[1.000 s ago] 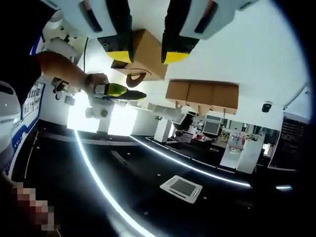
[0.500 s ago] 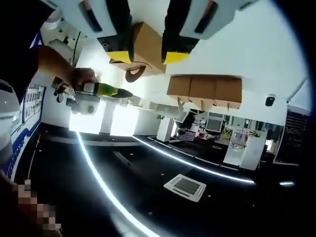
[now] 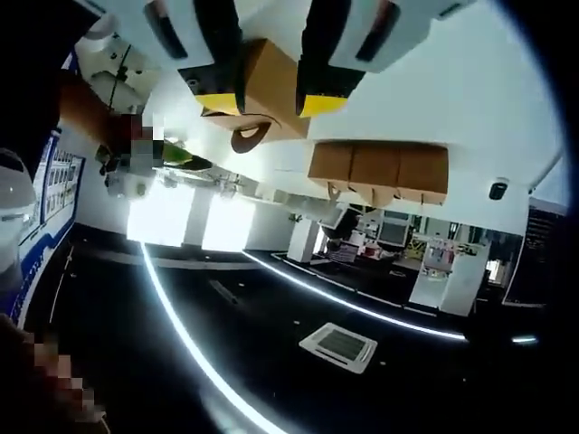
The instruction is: Pick up one paper box from the group, open the paper box, and remove the item inside
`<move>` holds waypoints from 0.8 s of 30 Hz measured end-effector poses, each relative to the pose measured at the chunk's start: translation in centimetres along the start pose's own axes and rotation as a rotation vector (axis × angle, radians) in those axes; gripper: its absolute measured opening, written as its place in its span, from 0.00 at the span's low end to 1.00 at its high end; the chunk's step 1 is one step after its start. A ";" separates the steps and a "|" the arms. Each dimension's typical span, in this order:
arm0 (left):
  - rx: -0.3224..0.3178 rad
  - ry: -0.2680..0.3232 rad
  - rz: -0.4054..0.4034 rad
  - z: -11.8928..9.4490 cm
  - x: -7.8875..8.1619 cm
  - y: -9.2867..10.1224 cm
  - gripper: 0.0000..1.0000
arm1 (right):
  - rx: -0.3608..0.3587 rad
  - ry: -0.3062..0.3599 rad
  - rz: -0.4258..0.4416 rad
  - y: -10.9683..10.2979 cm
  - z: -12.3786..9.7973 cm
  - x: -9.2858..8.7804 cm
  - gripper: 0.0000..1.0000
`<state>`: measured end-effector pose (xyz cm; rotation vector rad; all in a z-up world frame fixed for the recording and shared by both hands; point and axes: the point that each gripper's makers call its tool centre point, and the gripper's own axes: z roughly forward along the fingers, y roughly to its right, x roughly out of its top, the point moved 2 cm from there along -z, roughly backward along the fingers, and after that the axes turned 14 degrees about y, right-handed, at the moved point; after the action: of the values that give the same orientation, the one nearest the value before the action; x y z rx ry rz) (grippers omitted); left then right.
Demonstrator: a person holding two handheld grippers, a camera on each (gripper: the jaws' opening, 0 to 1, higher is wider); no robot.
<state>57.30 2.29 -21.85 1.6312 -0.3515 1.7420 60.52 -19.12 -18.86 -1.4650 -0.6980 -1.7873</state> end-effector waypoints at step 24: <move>-0.183 -0.014 0.046 2.1 1.9 -1.6 0.24 | -0.092 0.009 0.058 0.0 -3.5 -2.0 0.34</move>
<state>60.02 2.63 -20.09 1.5150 -0.5425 1.6800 58.68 -21.48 -21.50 -1.5205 -0.5696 -1.8012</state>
